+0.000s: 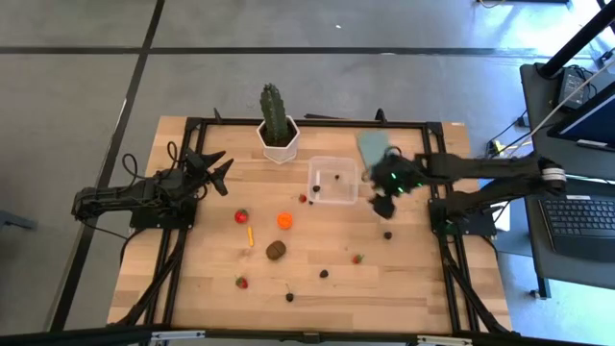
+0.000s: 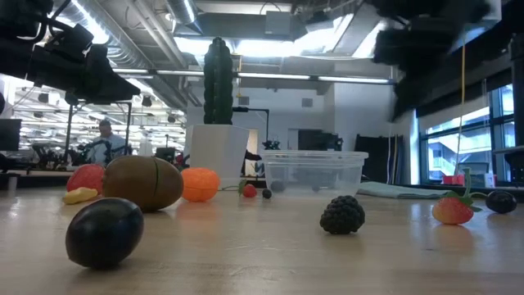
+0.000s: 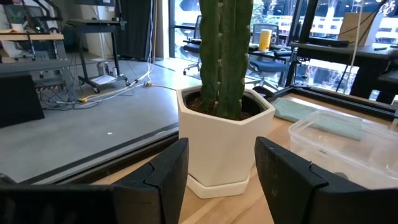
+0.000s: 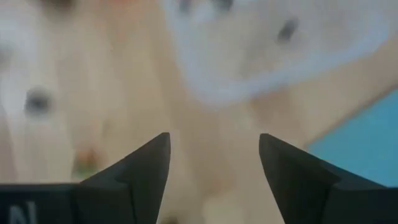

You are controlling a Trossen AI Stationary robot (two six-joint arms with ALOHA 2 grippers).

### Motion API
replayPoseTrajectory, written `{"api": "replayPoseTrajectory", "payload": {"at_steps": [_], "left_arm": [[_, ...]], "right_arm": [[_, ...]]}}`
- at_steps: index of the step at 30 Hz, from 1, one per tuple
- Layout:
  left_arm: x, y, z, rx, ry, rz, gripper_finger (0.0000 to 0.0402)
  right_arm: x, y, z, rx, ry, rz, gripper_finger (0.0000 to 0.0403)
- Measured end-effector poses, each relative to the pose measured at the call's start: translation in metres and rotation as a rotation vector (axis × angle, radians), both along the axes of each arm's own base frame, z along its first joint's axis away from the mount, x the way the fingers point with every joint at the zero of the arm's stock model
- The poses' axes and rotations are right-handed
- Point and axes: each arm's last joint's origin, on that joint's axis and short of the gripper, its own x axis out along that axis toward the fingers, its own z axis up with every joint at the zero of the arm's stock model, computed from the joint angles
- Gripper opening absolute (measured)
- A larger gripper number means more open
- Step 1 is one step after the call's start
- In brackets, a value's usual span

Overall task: Pick and placing Produce into tupperware
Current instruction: Put the top cherry into the transparent bin

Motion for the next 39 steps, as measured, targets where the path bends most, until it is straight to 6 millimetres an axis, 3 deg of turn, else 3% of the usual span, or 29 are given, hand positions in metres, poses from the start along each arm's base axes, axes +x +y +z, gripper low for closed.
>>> {"api": "replayPoseTrajectory", "payload": {"at_steps": [3, 8, 13, 20, 24, 32, 39], "left_arm": [[0.0, 0.0, 0.0, 0.0, 0.0, 0.0, 0.0176], [0.0, 0.0, 0.0, 0.0, 0.0, -0.001, 0.0176], [0.0, 0.0, 0.0, 0.0, 0.0, 0.0, 0.0176], [0.0, 0.0, 0.0, 0.0, 0.0, 0.0, 0.0176], [0.0, 0.0, 0.0, -0.001, -0.001, 0.0, 0.0176], [0.0, 0.0, 0.0, -0.001, -0.001, 0.0, 0.0176], [0.0, 0.0, 0.0, 0.0, 0.0, -0.001, 0.0176]], "right_arm": [[-0.023, 0.016, -0.015, 0.056, 0.04, 0.083, 0.0248], [-0.044, 0.037, -0.033, 0.109, 0.069, 0.196, 0.0248], [-0.05, 0.046, -0.045, 0.061, 0.112, 0.324, 0.0248], [-0.047, 0.05, -0.055, 0.023, 0.173, 0.307, 0.0232], [-0.041, 0.053, -0.061, 0.082, 0.208, 0.196, 0.0221], [-0.03, 0.055, -0.079, 0.247, 0.339, -0.234, 0.0205], [-0.019, 0.058, -0.085, 0.312, 0.315, -0.329, 0.0201]]}}
